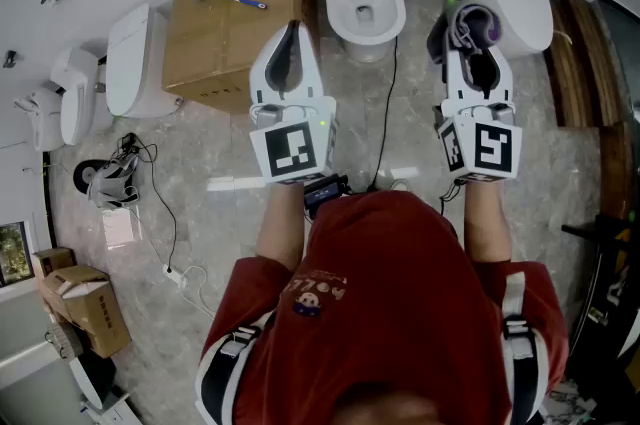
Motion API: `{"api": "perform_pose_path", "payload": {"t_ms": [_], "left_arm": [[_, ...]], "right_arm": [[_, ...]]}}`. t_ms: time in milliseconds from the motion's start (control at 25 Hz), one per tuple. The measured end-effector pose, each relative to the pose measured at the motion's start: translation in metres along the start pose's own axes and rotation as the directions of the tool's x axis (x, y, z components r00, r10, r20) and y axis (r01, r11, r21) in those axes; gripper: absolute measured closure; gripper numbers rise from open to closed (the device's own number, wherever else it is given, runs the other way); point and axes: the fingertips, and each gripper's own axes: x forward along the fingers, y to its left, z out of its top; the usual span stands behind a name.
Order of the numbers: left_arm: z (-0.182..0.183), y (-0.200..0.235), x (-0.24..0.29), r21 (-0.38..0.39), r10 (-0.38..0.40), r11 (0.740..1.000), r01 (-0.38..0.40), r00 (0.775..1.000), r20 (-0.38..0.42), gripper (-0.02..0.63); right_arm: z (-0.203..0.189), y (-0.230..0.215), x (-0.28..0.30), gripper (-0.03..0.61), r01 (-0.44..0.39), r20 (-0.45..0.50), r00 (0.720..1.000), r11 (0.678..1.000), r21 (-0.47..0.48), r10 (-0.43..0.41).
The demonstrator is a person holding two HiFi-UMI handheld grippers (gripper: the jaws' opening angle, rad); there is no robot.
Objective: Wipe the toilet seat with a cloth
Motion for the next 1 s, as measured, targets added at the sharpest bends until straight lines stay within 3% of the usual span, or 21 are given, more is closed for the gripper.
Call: {"api": "perform_pose_path", "payload": {"t_ms": [160, 480, 1000], "left_arm": [[-0.001, -0.021, 0.006, -0.048, -0.021, 0.999, 0.022, 0.999, 0.025, 0.600], [-0.003, -0.070, 0.012, -0.029, -0.011, 1.000, 0.011, 1.000, 0.009, 0.600], [-0.053, -0.132, -0.005, -0.029, -0.017, 1.000, 0.013, 0.990, -0.141, 0.600]], "right_arm": [[-0.007, -0.014, -0.002, 0.494, -0.001, -0.015, 1.000, 1.000, 0.004, 0.001], [-0.031, -0.053, -0.012, 0.494, -0.022, -0.049, 0.998, 0.999, 0.047, 0.024], [-0.090, -0.076, -0.043, 0.494, -0.091, -0.141, 0.984, 0.990, 0.112, 0.107]]}}
